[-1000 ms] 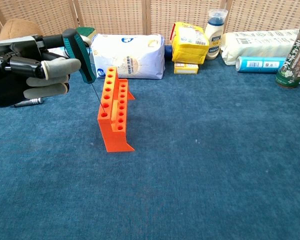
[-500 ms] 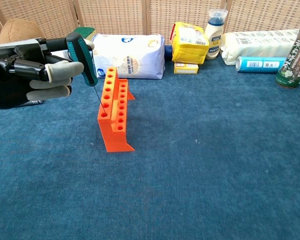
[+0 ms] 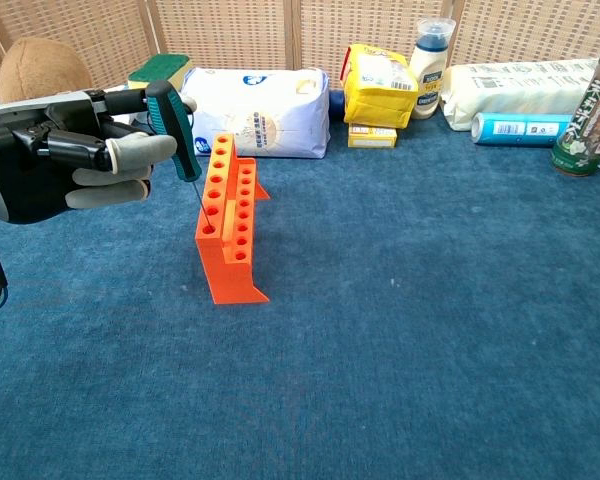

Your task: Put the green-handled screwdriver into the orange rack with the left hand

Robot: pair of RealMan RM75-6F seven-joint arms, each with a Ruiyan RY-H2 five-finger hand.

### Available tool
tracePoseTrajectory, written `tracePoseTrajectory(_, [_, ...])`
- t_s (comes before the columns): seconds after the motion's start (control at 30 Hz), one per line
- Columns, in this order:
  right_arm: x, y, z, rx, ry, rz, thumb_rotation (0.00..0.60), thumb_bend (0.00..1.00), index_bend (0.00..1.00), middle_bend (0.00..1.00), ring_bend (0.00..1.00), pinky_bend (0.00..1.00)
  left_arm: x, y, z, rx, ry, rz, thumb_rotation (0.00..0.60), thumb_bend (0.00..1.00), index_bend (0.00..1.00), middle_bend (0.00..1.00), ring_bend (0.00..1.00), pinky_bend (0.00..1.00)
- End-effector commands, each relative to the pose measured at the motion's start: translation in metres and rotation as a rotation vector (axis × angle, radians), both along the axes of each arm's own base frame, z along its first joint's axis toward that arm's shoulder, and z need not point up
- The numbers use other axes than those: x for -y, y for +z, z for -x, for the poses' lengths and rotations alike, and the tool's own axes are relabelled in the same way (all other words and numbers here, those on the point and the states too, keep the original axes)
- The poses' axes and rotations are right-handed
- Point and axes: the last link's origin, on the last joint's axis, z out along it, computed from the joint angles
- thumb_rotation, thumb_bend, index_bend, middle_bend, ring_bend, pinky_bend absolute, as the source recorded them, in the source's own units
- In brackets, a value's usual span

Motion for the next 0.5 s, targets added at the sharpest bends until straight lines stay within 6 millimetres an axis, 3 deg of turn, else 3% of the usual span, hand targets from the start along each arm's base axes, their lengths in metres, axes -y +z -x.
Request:
tracePoseTrajectory(0.03, [0.000,0.000,0.000,0.002,0.001,-0.001,0.600,0.15,0.06,0.06,0.04,0.00,0.000,0.000,0.000,-0.002,0.000,0.000,0.600,0.45,0.50,1.00,1.00,1.00])
tracePoseTrajectory(0.5, [0.000,0.001,0.000,0.008,0.002,0.001,0.600,0.15,0.06,0.06,0.04,0.00,0.000,-0.010,0.000,-0.022,0.004,0.019,0.600,0.45,0.50,1.00,1.00,1.00])
